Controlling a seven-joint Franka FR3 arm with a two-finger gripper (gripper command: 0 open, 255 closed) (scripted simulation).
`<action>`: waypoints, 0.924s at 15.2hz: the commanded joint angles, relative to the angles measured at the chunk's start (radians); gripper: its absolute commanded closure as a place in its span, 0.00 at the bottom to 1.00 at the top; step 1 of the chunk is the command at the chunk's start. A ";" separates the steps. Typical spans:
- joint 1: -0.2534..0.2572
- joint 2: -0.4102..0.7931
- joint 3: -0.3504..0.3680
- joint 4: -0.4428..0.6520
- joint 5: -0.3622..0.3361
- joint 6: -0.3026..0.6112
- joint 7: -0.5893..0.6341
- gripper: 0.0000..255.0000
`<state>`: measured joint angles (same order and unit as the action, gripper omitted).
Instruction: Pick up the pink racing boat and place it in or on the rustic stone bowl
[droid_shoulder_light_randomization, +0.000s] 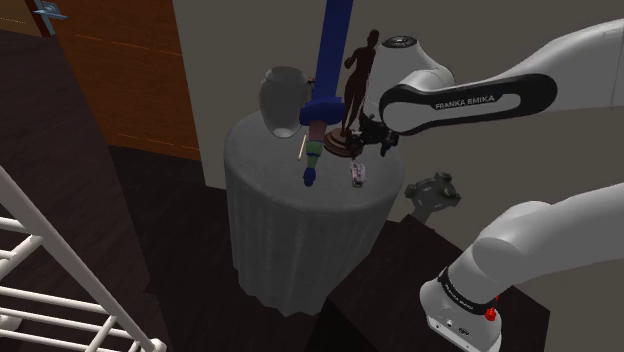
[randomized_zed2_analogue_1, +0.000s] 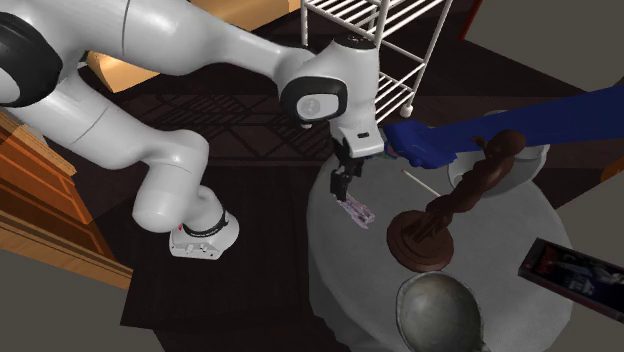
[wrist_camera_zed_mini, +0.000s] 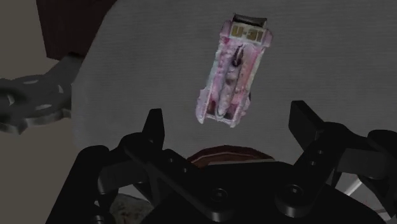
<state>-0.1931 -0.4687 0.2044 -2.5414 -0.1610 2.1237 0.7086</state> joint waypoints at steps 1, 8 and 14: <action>-0.028 0.072 0.025 -0.004 -0.024 0.064 0.088 0.00; -0.070 0.184 0.042 -0.022 -0.081 0.178 0.188 0.00; -0.083 0.219 0.042 -0.041 -0.105 0.231 0.203 0.00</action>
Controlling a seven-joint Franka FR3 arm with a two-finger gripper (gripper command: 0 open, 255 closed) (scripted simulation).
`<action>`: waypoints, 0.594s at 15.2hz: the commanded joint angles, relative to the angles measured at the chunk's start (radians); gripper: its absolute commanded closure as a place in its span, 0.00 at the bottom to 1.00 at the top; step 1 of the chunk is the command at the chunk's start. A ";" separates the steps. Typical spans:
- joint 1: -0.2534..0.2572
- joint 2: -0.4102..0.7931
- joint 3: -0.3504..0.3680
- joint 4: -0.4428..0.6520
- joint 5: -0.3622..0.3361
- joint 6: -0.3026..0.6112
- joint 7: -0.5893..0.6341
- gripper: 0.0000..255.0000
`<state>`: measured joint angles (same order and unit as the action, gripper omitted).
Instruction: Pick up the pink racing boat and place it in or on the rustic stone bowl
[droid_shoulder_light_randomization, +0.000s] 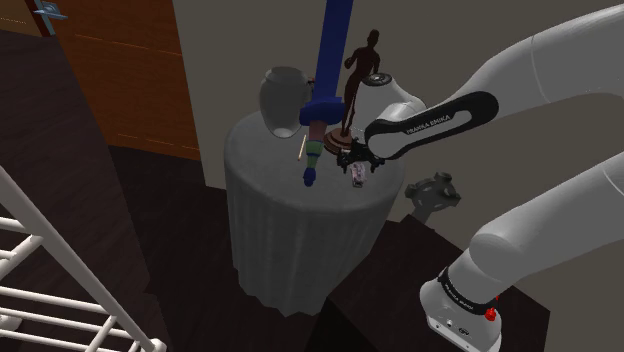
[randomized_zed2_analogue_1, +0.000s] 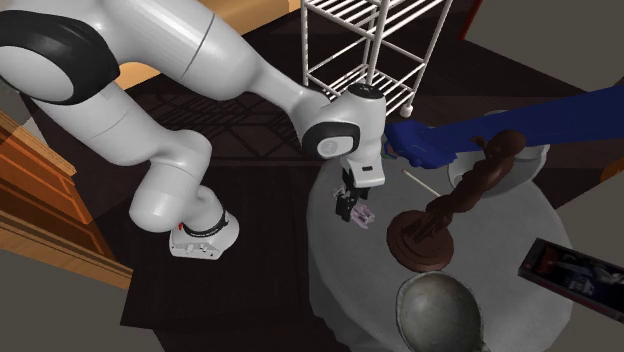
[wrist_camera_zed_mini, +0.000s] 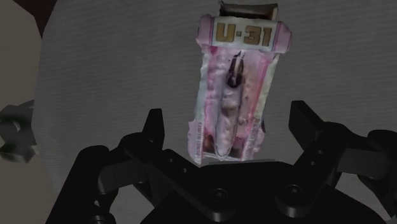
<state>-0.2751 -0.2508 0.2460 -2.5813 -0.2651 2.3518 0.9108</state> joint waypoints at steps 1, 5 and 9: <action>0.000 0.002 0.000 -0.001 -0.001 0.002 0.001 0.00; 0.000 0.002 0.000 -0.001 -0.001 0.002 0.001 0.00; 0.000 0.003 0.001 0.000 -0.001 0.003 0.002 1.00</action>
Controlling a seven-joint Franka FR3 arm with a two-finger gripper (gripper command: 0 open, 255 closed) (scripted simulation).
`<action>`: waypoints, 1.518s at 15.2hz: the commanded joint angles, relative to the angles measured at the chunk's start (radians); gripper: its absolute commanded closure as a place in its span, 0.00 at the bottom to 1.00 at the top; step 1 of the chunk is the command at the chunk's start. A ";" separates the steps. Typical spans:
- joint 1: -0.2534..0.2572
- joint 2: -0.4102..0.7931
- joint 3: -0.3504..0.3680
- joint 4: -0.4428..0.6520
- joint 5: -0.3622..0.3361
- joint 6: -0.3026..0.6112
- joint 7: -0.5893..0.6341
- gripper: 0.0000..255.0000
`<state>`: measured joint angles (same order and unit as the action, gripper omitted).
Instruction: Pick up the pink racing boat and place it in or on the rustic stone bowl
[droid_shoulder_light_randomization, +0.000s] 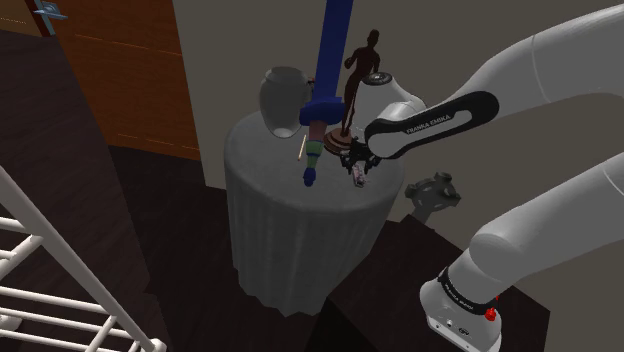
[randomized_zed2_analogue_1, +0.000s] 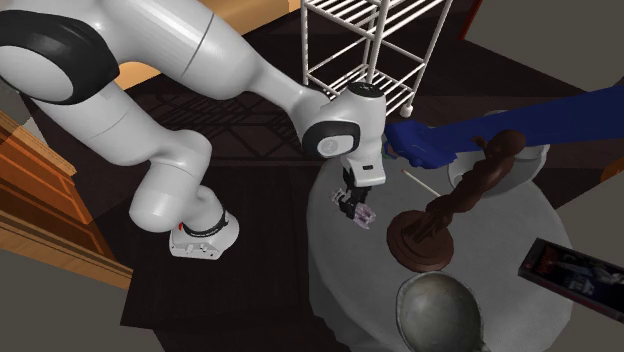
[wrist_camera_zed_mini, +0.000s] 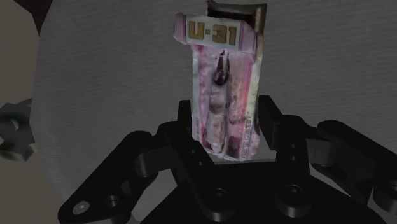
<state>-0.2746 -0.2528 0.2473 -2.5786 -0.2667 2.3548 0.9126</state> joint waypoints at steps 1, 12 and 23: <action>0.000 0.003 0.000 -0.004 0.001 0.000 0.001 1.00; 0.011 -0.053 -0.010 0.032 0.035 -0.087 -0.041 1.00; 0.025 -0.129 -0.024 0.119 0.074 -0.244 -0.096 1.00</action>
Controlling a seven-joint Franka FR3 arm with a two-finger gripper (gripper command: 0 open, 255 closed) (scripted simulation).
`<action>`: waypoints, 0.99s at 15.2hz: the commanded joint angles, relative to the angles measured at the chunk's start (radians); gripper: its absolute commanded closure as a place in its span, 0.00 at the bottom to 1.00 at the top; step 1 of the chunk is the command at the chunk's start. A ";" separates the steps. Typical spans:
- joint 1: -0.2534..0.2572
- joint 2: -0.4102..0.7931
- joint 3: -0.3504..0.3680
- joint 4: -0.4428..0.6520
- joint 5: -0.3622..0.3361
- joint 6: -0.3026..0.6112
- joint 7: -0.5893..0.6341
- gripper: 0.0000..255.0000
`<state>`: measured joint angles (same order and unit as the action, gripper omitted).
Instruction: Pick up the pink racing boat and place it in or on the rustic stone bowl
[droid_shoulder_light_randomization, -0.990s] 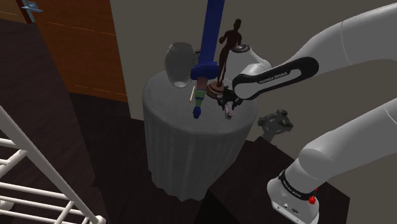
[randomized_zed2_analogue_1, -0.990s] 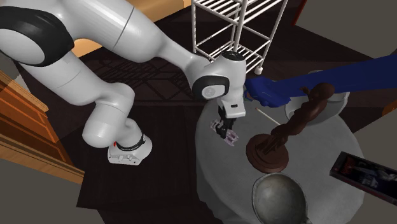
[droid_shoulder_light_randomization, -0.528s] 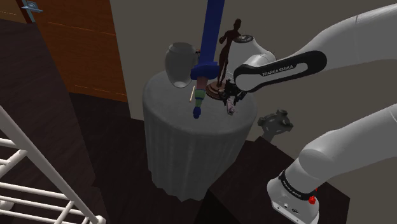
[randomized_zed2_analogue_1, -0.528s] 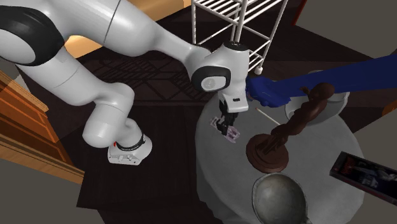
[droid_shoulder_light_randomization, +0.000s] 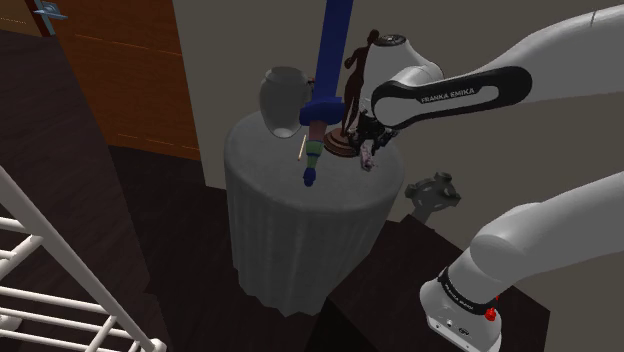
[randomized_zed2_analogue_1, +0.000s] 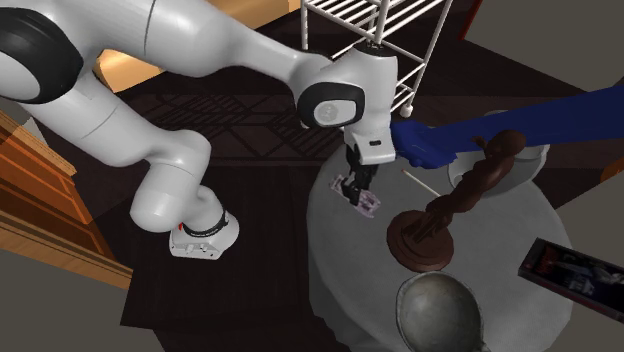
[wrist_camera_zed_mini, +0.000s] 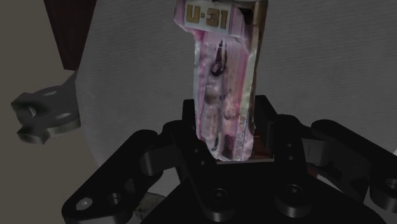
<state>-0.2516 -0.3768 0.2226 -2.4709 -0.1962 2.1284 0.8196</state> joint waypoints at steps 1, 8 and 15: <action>0.003 -0.010 -0.001 0.021 0.006 -0.031 -0.007 1.00; 0.006 -0.040 -0.007 0.091 0.019 -0.127 -0.034 1.00; 0.007 -0.057 -0.012 0.170 0.028 -0.221 -0.057 1.00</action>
<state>-0.2441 -0.4313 0.2119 -2.3131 -0.1695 1.9216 0.7669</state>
